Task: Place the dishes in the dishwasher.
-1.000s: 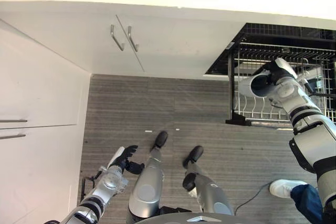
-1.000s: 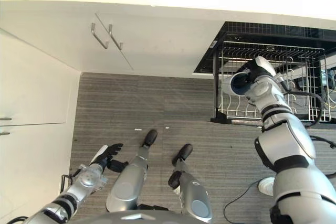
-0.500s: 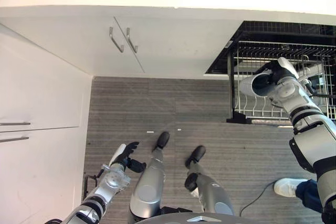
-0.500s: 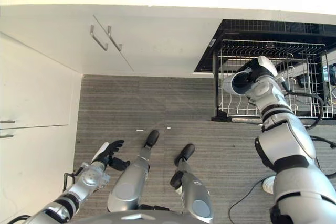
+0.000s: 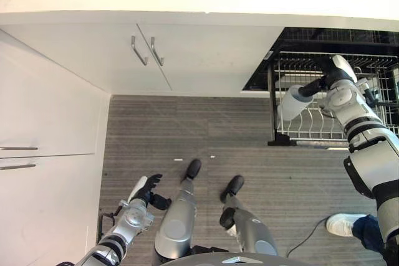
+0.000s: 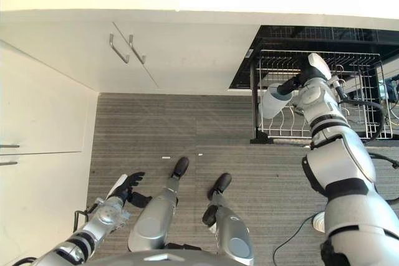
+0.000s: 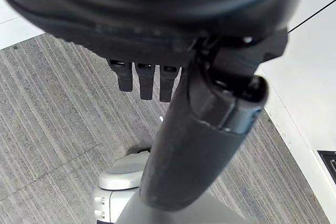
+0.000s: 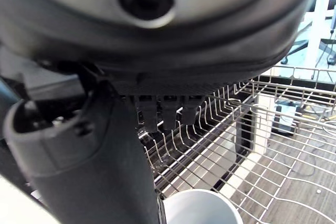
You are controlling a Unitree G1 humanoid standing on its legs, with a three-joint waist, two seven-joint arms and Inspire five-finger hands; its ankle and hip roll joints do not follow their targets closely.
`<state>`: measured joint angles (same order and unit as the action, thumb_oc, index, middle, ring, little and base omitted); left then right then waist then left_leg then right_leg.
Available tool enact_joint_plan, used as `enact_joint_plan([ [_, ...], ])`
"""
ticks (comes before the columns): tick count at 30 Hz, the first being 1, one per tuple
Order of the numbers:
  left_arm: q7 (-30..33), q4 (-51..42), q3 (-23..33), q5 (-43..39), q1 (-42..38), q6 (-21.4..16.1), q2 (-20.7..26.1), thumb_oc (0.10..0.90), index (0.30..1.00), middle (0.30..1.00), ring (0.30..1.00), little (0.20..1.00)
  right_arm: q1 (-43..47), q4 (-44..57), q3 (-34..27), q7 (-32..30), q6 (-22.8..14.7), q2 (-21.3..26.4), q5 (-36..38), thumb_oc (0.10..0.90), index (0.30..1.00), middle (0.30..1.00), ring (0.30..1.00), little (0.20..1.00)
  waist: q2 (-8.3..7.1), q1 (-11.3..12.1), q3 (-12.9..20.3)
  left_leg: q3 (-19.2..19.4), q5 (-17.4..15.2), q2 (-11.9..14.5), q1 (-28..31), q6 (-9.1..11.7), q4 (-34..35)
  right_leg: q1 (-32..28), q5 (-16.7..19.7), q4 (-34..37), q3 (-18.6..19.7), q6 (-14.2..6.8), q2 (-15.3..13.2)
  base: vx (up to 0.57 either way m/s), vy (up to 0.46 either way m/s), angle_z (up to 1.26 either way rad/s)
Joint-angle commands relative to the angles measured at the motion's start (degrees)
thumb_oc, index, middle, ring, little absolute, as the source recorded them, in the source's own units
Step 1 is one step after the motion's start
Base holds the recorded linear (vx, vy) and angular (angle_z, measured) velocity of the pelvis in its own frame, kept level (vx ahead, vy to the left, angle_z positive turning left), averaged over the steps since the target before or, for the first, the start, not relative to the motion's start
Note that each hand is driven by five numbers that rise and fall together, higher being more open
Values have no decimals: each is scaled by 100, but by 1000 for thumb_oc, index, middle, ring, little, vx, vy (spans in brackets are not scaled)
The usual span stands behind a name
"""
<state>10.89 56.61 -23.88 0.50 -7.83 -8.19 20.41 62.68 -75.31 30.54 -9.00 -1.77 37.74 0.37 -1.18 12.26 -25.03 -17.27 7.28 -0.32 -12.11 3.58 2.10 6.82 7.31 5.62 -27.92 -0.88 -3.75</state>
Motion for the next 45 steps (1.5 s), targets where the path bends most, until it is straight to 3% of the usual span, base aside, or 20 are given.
enact_joint_plan([
  [1, 99, 121, -133, -18, 155, -93, 87, 800, 900, 900, 900, 900, 569, 569, 363, -261, -204, 314, 331, 800, 900, 900, 900, 900, -335, -88, 350, 530, -115, -95, -46, 102, 130, -63, -780, -302, 277, -365, -60, 0, 0, 0],
  [5, 103, 181, -2, -41, 165, -78, 96, 800, 900, 900, 900, 900, 552, 1336, 306, -191, -262, 463, 663, 800, 900, 900, 900, 900, -476, -197, 451, 560, -192, -95, -4, 64, 51, -105, -784, -311, 387, -348, -42, 10, 2, 0],
  [8, 138, 449, 301, -39, 289, -52, -25, 800, 900, 900, 900, 900, 160, 3360, 16, -194, -365, 840, 810, 800, 900, 900, 900, 900, -657, -402, 614, 716, -300, -64, 115, 17, -6, -189, -787, -300, 571, -344, 1, 49, 26, -9],
  [9, 138, 447, 289, -39, 286, -52, -18, 800, 900, 900, 900, 900, 133, 3387, -8, -195, -351, 853, 805, 800, 900, 900, 900, 900, -660, -402, 622, 708, -272, -78, 89, 6, -11, -172, -761, -297, 559, -353, -11, 49, 16, -27],
  [10, 126, 495, 386, -11, 368, -51, -93, 800, 900, 900, 900, 900, -410, 4295, -433, -216, -462, 1053, 857, 800, 900, 900, 900, 900, -688, -479, 699, 745, -328, -65, 189, 6, 15, -253, -802, -288, 598, -348, 11, 19, 21, -25],
  [14, 118, 640, 540, 49, 401, -42, -228, 800, 900, 900, 900, 900, -1449, 5538, -1293, -305, -672, 1218, 879, 800, 900, 900, 900, 900, -670, -622, 801, 761, -353, -64, 310, 6, 71, -336, -836, -281, 594, -360, 5, 55, 15, -13],
  [15, 120, 692, 638, 117, 419, -31, -306, 800, 900, 900, 900, 900, -2134, 6351, -1954, -433, -905, 1206, 866, 800, 900, 900, 900, 900, -643, -692, 878, 763, -367, -76, 361, -2, 100, -380, -858, -273, 586, -369, 0, 97, 12, -3],
  [16, 100, 730, 592, 280, 415, -76, -407, 800, 900, 900, 900, 900, -3161, 6962, -2917, -805, -1241, 800, 798, 800, 900, 900, 900, 900, -597, -721, 990, 740, -400, -91, 442, -21, 132, -471, -903, -266, 541, -381, -19, 128, 21, -3],
  [17, 149, 765, 549, 403, 396, -76, -447, 800, 900, 900, 900, 900, -3465, 7388, -3369, -1047, -1490, 426, 786, 800, 900, 900, 900, 900, -547, -727, 1039, 738, -418, -105, 492, -35, 151, -519, -927, -266, 514, -390, -35, 117, 26, 3],
  [20, 170, 875, 478, 686, 336, -90, -518, 800, 900, 900, 900, 900, -4089, 8537, -3902, -1154, -1998, -522, 790, 800, 900, 900, 900, 900, -446, -766, 1160, 764, -436, -114, 605, -83, 167, -595, -925, -269, 544, -409, -72, 42, 47, -10],
  [22, 190, 897, 466, 745, 344, -105, -557, 800, 900, 900, 900, 900, -4150, 8681, -3907, -1179, -2156, -811, 948, 800, 900, 900, 900, 900, -382, -774, 1191, 791, -444, -119, 645, -93, 174, -615, -930, -265, 548, -408, -77, 48, 42, -19],
  [23, 174, 934, 429, 816, 406, -139, -624, 800, 900, 900, 900, 900, -4349, 9275, -4073, -1137, -2519, -1415, 1183, 800, 900, 900, 900, 900, -297, -785, 1263, 854, -471, -111, 740, -105, 192, -685, -951, -258, 584, -411, -85, 37, 21, -11],
  [27, 161, 1040, 378, 886, 557, -197, -746, 800, 900, 900, 900, 900, -4455, 9620, -3893, -923, -2914, -2047, 1692, 800, 900, 900, 900, 900, -116, -777, 1353, 907, -503, -111, 865, -105, 201, -779, -982, -244, 610, -400, -95, 31, 30, -9],
  [33, 239, 1169, 462, 921, 816, -268, -794, 800, 900, 900, 900, 900, -4281, 9939, -3582, -928, -3044, -2112, 1656, 800, 900, 900, 900, 900, 99, -699, 1425, 972, -554, -101, 998, -101, 196, -876, -975, -222, 652, -407, -124, 26, -2, -1],
  [36, 353, 1157, 596, 765, 880, -301, -820, 800, 900, 900, 900, 900, -4055, 9909, -3441, -973, -3082, -2049, 1768, 800, 900, 900, 900, 900, 185, -648, 1208, 1107, -749, -272, 573, 75, -873, -915, -1012, -236, 732, -346, -238, -79, 6, -2],
  [37, 381, 1153, 600, 720, 793, -290, -870, 800, 900, 900, 900, 900, -4008, 9948, -3441, -1021, -3099, -1978, 1715, 800, 900, 900, 900, 900, 187, -700, 1137, 1457, -703, -213, 344, 209, -1130, -972, -1005, -151, 648, -339, -282, -134, 11, 28],
  [38, 399, 1157, 637, 675, 666, -269, -939, 800, 900, 900, 900, 900, -3945, 9992, -3466, -1090, -3106, -1894, 1655, 800, 900, 900, 900, 900, 185, -781, 1087, 1973, -590, 42, 114, 271, -1240, -1013, -1037, -88, 541, -360, -324, -83, 2, 29],
  [39, 399, 1157, 637, 675, 666, -269, -939, 800, 900, 900, 900, 900, -3945, 9992, -3466, -1090, -3106, -1894, 1655, 800, 900, 900, 900, 900, 185, -781, 1087, 1973, -590, 42, 114, 271, -1240, -1013, -1037, -88, 541, -360, -324, -34, 6, 69],
  [41, 543, 1172, 885, 510, 618, -252, -1036, 800, 900, 900, 900, 900, -3863, 10035, -3479, -1254, -3097, -1697, 1381, 800, 900, 900, 900, 900, 175, -747, 1093, 2792, -466, 595, -34, 239, -1178, -1144, -1079, -62, 300, -441, -419, 50, 21, 146],
  [45, 716, 1606, 1182, 463, 713, -211, -1097, 800, 900, 900, 900, 900, -4088, 10144, -3557, -1382, -2956, -1504, 907, 800, 900, 900, 900, 900, 60, -615, 1269, 2519, -514, 522, 0, 128, -908, -1345, -989, -98, 105, -601, -642, 232, 196, 67],
])
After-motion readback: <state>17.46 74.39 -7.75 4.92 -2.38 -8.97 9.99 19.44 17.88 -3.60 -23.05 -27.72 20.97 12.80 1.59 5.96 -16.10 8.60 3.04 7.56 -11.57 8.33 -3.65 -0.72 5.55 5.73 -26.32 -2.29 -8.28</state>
